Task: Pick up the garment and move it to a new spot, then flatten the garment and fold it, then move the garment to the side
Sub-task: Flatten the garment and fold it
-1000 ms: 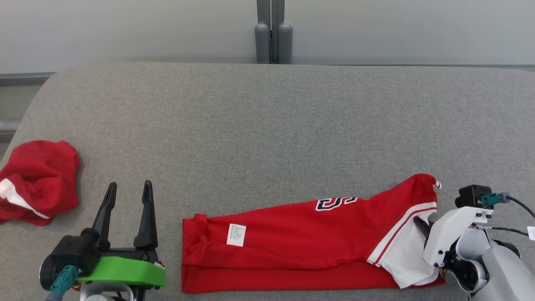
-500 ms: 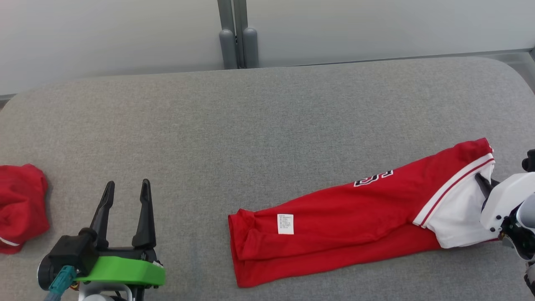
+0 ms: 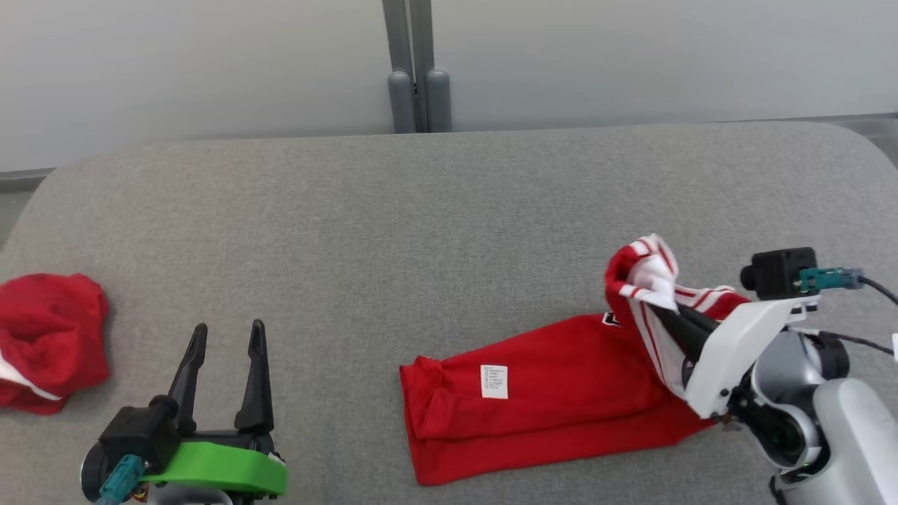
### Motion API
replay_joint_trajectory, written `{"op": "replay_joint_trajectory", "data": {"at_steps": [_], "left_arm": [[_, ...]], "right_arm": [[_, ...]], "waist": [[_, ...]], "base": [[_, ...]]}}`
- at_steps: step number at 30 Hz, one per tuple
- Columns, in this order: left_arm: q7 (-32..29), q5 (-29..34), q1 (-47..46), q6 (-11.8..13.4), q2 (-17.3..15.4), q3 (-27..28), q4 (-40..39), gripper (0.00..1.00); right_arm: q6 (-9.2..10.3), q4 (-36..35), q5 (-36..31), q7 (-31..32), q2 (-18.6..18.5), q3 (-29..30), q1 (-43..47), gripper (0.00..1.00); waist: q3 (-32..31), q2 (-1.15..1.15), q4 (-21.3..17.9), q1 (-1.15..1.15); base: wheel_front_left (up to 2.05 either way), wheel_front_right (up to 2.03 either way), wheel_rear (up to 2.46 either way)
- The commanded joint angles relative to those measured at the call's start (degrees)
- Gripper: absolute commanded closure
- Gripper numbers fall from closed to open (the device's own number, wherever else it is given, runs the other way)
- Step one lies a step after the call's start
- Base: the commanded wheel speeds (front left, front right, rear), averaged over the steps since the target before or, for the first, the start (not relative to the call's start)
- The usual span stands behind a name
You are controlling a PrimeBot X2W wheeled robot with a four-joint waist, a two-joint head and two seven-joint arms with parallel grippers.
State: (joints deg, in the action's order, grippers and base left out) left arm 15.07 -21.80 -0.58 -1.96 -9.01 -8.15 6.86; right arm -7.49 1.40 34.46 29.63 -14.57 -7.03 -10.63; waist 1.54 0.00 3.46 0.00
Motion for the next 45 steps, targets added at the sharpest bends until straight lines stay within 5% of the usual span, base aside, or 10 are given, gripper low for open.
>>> {"op": "replay_joint_trajectory", "data": {"at_steps": [1, 12, 22, 23, 25, 26, 38, 45], "left_arm": [[0.1, 0.3, 0.4, -0.2, 0.1, -0.1, 0.2, 0.0], [-0.3, 0.2, -1.4, -1.0, -0.1, -1.8, 2.6, 0.0], [-0.1, -0.4, -2.0, -0.9, -0.2, -1.8, 3.4, 0.0], [-0.1, -0.5, -2.1, -0.9, -0.1, -1.8, 3.4, 0.0], [-0.1, -0.6, -2.3, -0.8, -0.1, -1.6, 3.4, 0.0], [0.0, -0.6, -2.4, -0.9, -0.1, -1.6, 3.4, 0.0], [0.1, -1.2, -0.2, -0.2, -0.6, -0.2, 3.8, 0.0], [0.1, -1.4, 1.2, 0.3, -0.3, 0.2, 2.9, 0.0]], "right_arm": [[0.0, -0.9, 0.8, 0.5, 1.0, -0.8, 0.7, 1.0], [-0.01, 3.4, -0.3, -1.1, 8.4, -5.7, 2.0, 1.0], [-0.01, 11.4, -1.7, -4.6, 10.3, -7.8, 0.2, 1.0], [-0.01, 11.9, -1.7, -5.0, 10.4, -8.0, -0.1, 0.97], [-0.01, 12.9, -1.6, -5.9, 10.6, -8.2, -0.8, 0.51], [-0.01, 13.5, -1.5, -6.4, 10.7, -8.5, -1.1, 0.03], [-0.01, 5.5, 8.0, -13.9, 8.4, -12.0, -2.4, 0.0], [-0.01, -3.2, 11.4, -22.2, 3.7, -5.8, -1.0, 0.0]], "waist": [[-0.6, 0.0, 2.5, 0.0], [-0.5, 0.0, 12.7, 0.0], [0.5, 0.0, 14.9, 0.0], [0.6, 0.0, 14.7, 0.0], [0.8, 0.0, 14.3, 0.0], [0.9, 0.0, 14.0, 0.0], [-1.4, 0.0, 8.5, 0.0], [-2.6, 0.0, 5.5, 0.0]], "base": [[0.0, 0.0, 0.0], [0.0, 0.0, 0.0], [0.0, 0.0, 0.0], [0.0, 0.0, 0.0], [0.0, 0.0, 0.0], [0.0, 0.0, 0.0], [0.0, 0.0, 0.0], [0.0, 0.0, 0.0]]}}
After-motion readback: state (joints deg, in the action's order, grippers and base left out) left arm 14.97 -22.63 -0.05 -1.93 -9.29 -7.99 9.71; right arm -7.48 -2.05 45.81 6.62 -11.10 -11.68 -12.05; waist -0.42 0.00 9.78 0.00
